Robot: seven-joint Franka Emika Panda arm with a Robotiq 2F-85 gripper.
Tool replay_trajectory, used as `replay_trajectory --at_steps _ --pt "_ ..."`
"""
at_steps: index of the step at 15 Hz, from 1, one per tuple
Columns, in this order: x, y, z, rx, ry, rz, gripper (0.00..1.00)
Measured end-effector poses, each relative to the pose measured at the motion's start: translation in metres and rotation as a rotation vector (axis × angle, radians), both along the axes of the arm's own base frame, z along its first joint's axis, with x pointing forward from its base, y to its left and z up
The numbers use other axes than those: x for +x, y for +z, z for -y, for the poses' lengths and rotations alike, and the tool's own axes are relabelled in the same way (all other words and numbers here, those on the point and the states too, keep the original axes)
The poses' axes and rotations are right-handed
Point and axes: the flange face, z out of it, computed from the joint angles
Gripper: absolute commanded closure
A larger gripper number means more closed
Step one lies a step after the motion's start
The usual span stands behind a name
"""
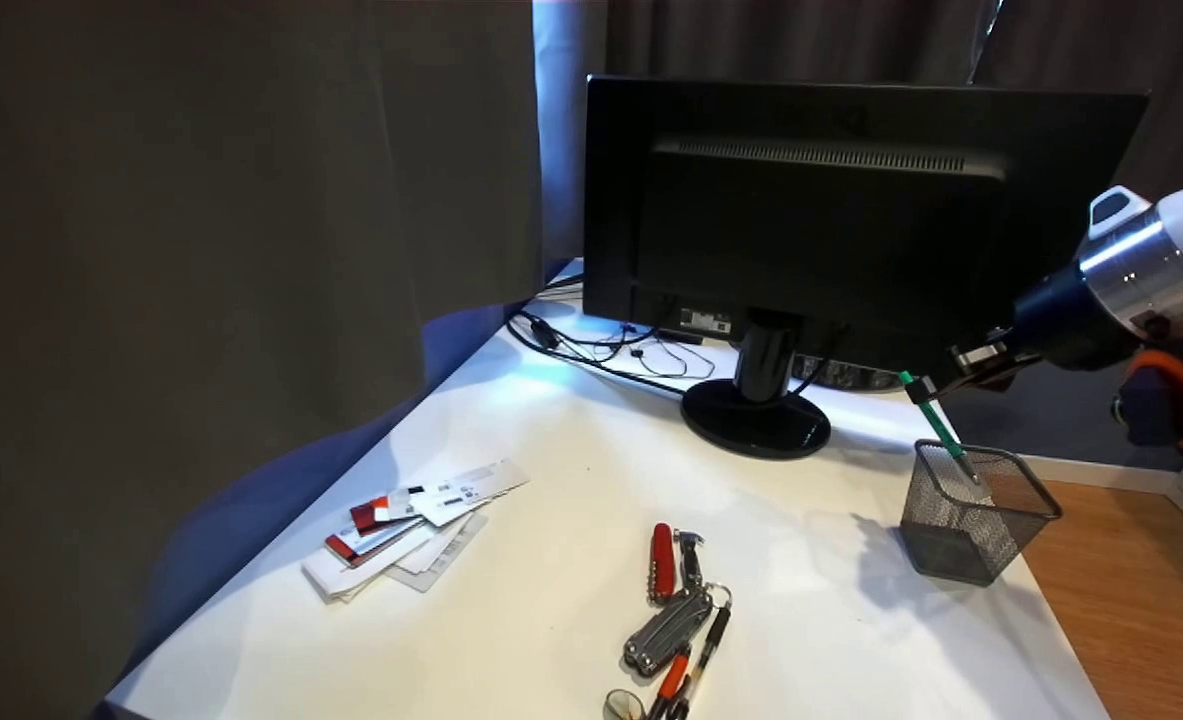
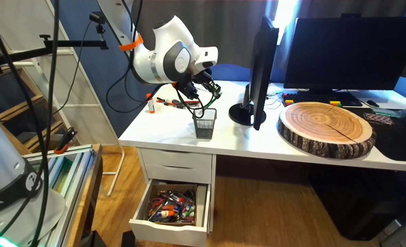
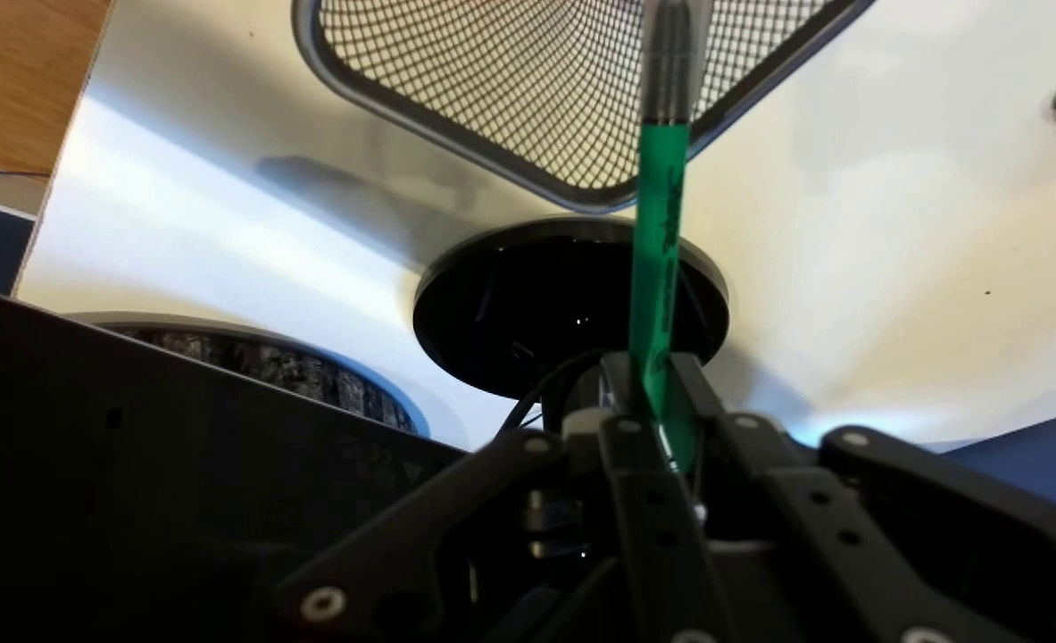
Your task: Remove the basket from the box in the drawer, put it on the desk and put the green pencil on the desk inside the basket
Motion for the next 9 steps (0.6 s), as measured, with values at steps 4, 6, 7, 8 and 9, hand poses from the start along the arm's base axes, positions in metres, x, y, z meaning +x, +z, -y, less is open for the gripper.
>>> replay_trajectory --at_steps 4,6,7,8,9 --pt "0.002 -0.012 0.001 -0.015 -0.006 0.002 0.50" --pt "0.001 -0.015 0.001 -0.022 -0.007 0.005 0.38" --pt "0.001 -0.015 0.000 -0.024 -0.002 0.006 0.30" --pt "0.000 -0.014 -0.001 -0.024 0.000 0.008 0.23" --pt "0.000 -0.014 -0.001 -0.024 0.001 0.010 0.17"
